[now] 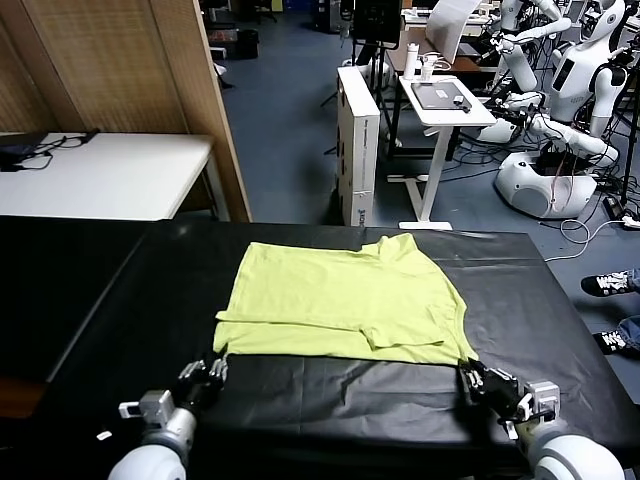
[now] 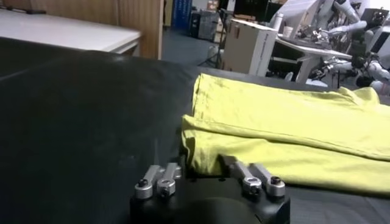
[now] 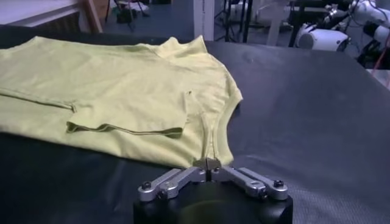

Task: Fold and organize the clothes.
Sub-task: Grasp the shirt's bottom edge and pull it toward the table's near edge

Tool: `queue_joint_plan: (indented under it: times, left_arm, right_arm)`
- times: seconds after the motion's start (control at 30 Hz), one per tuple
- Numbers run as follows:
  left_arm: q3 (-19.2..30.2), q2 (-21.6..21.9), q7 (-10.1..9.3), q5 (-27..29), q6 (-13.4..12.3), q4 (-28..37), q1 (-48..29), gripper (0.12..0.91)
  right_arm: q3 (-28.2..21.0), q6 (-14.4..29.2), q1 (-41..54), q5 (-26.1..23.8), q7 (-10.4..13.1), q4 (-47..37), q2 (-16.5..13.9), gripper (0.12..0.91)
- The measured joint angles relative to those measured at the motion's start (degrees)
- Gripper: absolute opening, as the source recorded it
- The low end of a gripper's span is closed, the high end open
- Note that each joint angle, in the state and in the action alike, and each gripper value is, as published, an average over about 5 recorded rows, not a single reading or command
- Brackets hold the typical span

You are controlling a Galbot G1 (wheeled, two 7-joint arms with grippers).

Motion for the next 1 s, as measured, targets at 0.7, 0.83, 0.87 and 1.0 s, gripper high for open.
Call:
queue_joint_plan:
  times: [0.7,0.83,0.87,1.0]
  left_arm:
    - [-6.9,1.8,-0.44,1.8,-1.6,-9.3,17.7,0.147]
    - [-7.6,1.8,-0.9,1.7,-1.6,-9.5,18.9,0.147]
    - [-7.7,1.7,-0.98,1.7,-1.6,-9.6,19.1,0.147]
    - [-7.7,1.6,-1.72,1.6,-1.0,-10.0,19.5,0.176]
  right_arm:
    - [0.1,-8.9,-8.6,-0.1,3.1,10.7,-1.2,0.139]
    - [0.2,-9.0,-8.6,-0.1,3.4,10.7,-1.2,0.185]
    - [0.3,-9.1,-8.7,-0.1,3.4,10.8,-1.2,0.231]
    - [0.6,-9.8,-9.1,0.4,3.3,11.4,-1.4,0.466]
